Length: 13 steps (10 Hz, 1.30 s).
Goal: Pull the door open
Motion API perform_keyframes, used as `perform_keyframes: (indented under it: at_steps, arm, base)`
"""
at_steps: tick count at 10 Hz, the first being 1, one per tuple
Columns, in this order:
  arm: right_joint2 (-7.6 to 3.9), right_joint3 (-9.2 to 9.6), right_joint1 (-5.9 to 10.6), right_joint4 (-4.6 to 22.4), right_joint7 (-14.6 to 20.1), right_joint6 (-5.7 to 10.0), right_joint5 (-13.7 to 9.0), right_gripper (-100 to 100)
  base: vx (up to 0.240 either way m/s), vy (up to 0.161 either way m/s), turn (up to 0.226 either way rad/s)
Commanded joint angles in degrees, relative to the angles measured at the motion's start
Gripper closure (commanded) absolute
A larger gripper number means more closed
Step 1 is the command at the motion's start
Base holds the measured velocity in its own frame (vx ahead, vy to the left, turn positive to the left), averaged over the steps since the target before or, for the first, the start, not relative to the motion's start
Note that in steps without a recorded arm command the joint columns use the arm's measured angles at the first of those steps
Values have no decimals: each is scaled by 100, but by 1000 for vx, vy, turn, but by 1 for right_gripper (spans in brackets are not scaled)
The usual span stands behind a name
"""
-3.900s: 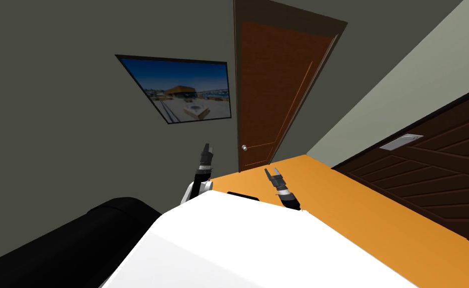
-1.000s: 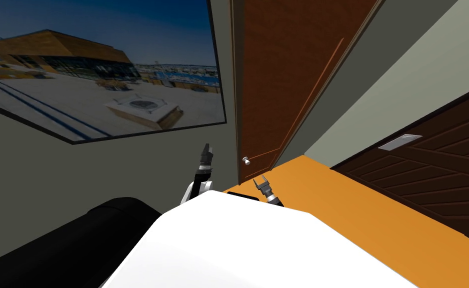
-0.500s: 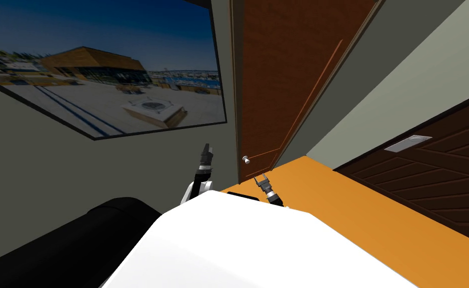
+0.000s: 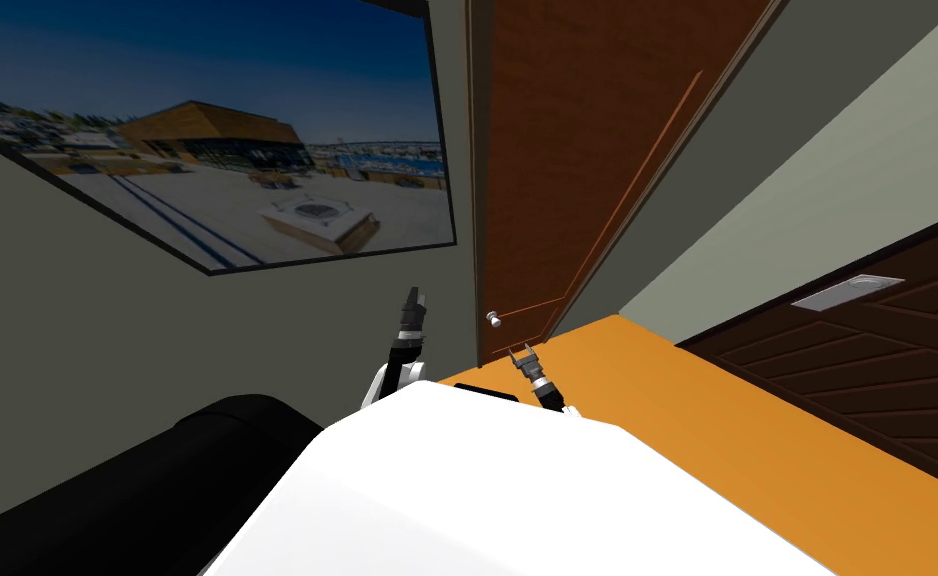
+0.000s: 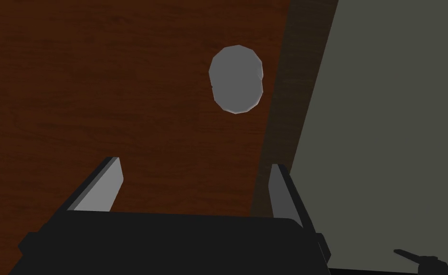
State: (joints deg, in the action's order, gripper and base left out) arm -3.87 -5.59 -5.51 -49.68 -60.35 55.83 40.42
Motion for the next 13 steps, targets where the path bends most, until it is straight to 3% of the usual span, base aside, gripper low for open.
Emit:
perform_keyframes:
  at_steps: [1,7,8,12,13]
  arm:
    - [-53,66,124,141,-120,-53,-173,-100]
    - [-163,295,597,654,-551,-221,-781,-100]
    - [-161,364,740,806,-687,-267,-963,-100]
    - [-112,488,1003,1081,-944,-346,-1295,-100]
    - [-54,538,1110,1192,-1053,-375,-1429,-100]
  base:
    - [-11,-16,57]
    - [-17,-14,59]
    - [-11,-14,70]
    - [9,-2,39]
    - [52,12,52]
